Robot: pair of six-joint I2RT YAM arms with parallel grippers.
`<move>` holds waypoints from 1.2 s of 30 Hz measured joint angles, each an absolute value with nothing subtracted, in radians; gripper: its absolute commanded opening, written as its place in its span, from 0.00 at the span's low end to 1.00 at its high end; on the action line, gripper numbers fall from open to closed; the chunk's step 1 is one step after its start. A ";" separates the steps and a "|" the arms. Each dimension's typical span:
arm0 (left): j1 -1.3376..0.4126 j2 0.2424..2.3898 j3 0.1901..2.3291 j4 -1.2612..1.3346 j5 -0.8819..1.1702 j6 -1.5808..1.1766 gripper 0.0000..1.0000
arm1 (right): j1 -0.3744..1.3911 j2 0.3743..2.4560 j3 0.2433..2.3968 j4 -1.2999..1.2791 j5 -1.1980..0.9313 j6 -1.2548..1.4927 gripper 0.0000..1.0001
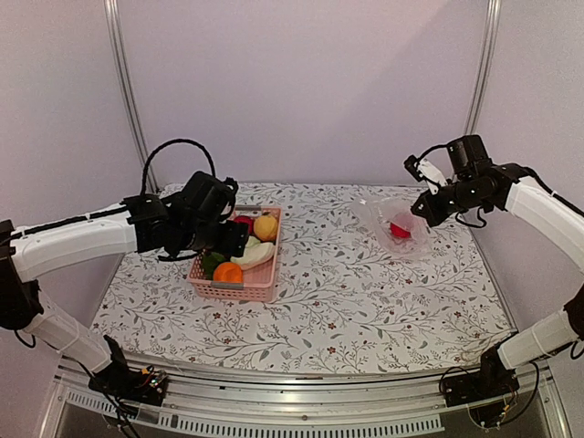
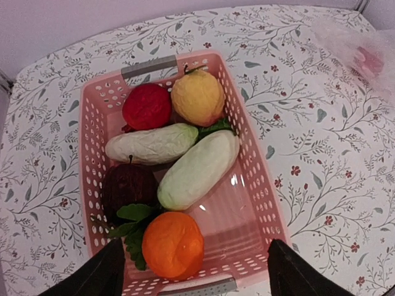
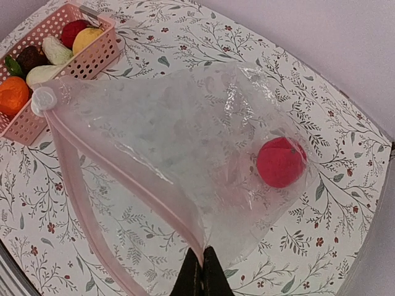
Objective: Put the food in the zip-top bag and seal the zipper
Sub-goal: Pick up the fake fruit from the bin.
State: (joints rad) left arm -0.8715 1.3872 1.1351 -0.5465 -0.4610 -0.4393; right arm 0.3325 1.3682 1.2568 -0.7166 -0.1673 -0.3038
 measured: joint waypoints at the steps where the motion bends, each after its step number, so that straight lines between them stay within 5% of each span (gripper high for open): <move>1: -0.855 1.404 1.136 -0.568 -0.441 -0.448 0.78 | 0.332 1.355 1.257 -0.716 -0.168 -0.305 0.00; 20: -0.677 1.679 1.185 -0.747 -0.206 -0.540 0.73 | 0.332 1.335 1.274 -0.760 -0.286 -0.311 0.00; 36: -0.626 1.767 1.232 -0.764 -0.059 -0.476 0.32 | 0.332 1.362 1.289 -0.776 -0.294 -0.316 0.00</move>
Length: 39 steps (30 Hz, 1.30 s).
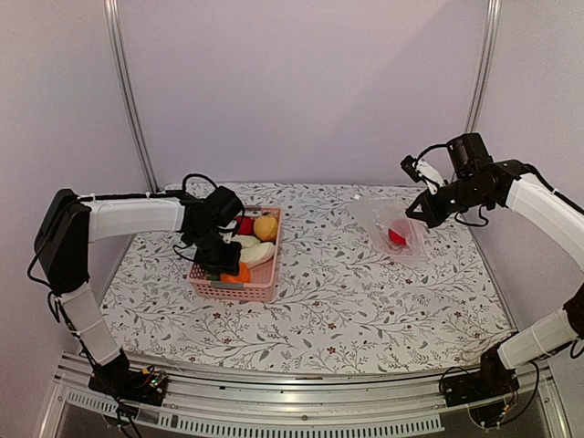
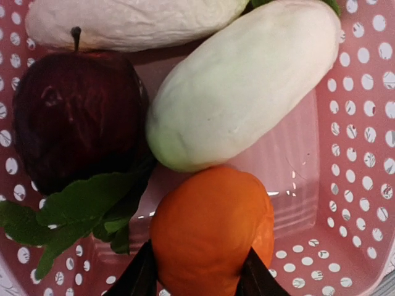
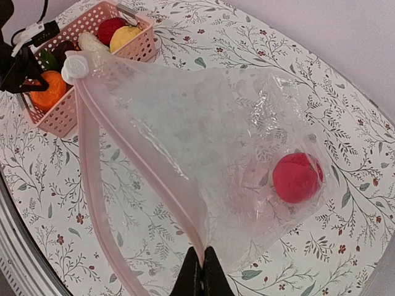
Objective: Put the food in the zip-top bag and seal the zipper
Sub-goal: Pick up the fake fruit from the bin, then place the fake vegetable in the zipper food storage bag.
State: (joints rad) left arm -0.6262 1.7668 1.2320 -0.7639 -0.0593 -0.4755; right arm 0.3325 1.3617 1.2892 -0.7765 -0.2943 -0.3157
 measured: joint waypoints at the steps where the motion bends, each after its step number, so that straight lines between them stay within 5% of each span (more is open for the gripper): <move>1: -0.626 1.765 1.238 -0.765 -0.057 -0.478 0.31 | 0.332 1.362 1.289 -0.779 -0.294 -0.316 0.00; 14: -0.678 1.548 1.391 -0.729 -0.042 -0.492 0.30 | 0.333 1.367 1.334 -0.812 -0.299 -0.320 0.00; 26: -0.955 1.492 1.394 -0.244 0.010 -0.472 0.29 | 0.349 1.475 1.435 -0.842 -0.393 -0.300 0.00; 39: -1.029 1.759 1.505 0.040 0.045 -0.472 0.29 | 0.369 1.529 1.489 -0.876 -0.440 -0.273 0.00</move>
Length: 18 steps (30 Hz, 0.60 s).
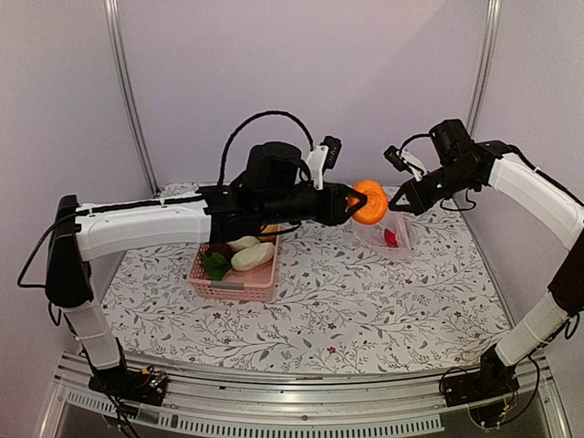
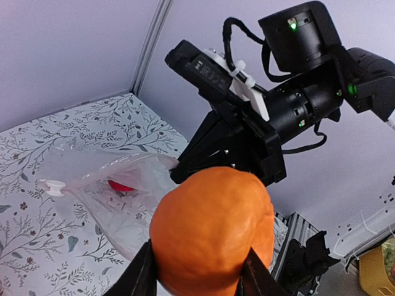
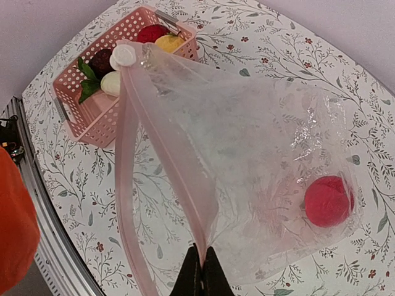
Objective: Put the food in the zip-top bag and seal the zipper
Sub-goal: Place the fake vegetable in the zipper food storage bag.
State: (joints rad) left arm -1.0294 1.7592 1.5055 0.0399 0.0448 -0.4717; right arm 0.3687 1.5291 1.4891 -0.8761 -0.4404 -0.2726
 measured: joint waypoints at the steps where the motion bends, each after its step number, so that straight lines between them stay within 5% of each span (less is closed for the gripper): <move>1: -1.034 1.785 1.521 0.039 0.041 -0.472 0.29 | 0.370 1.529 1.494 -0.881 -0.440 -0.271 0.00; 6: -1.052 1.896 1.612 0.001 -0.024 -0.472 0.30 | 0.372 1.529 1.508 -0.899 -0.439 -0.270 0.00; 13: -1.057 2.009 1.774 -0.131 -0.220 -0.490 0.62 | 0.373 1.529 1.541 -0.949 -0.432 -0.271 0.00; 18: -1.058 2.090 1.904 -0.232 -0.356 -0.512 0.72 | 0.373 1.529 1.606 -0.984 -0.453 -0.269 0.00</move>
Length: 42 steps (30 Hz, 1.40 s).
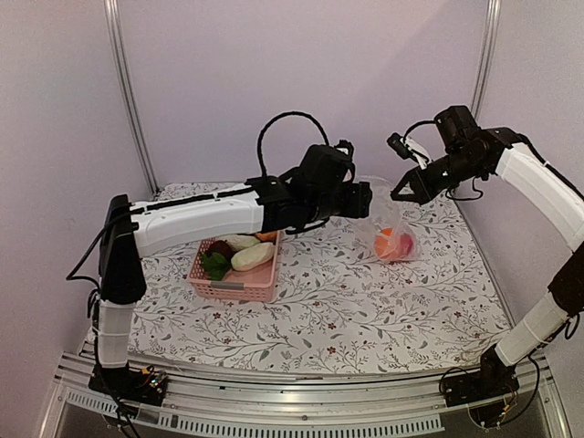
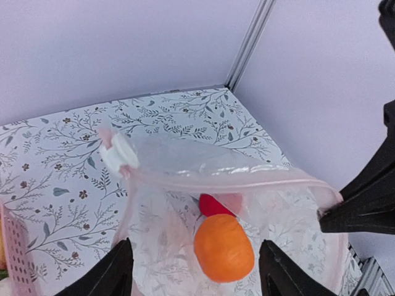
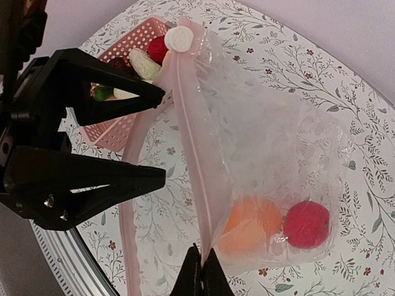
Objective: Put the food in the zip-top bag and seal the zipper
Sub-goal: Place the fake vegetable in the zipper food storage bag, then pick up the fake vegetable from the bin.
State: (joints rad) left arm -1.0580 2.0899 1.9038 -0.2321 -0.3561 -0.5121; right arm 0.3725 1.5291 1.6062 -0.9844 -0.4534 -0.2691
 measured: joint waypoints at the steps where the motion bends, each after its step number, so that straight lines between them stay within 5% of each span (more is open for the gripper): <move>1: -1.058 2.104 1.931 -0.249 -0.374 -0.512 0.72 | 0.373 1.529 1.612 -0.985 -0.456 -0.269 0.00; 6: -1.068 2.107 1.954 -0.237 -0.421 -0.469 0.72 | 0.373 1.551 1.656 -0.990 -0.452 -0.266 0.00; 19: -1.142 1.539 1.364 0.136 -0.402 -0.280 0.70 | 0.220 1.703 1.865 -0.945 -0.259 -0.258 0.00; 33: -0.908 1.404 1.098 -0.373 -0.528 -0.603 0.66 | 0.268 1.658 1.654 -0.884 -0.338 -0.262 0.00; 42: -0.780 1.356 1.048 -0.428 -0.274 -0.373 0.64 | 0.268 1.613 1.639 -0.884 -0.373 -0.263 0.00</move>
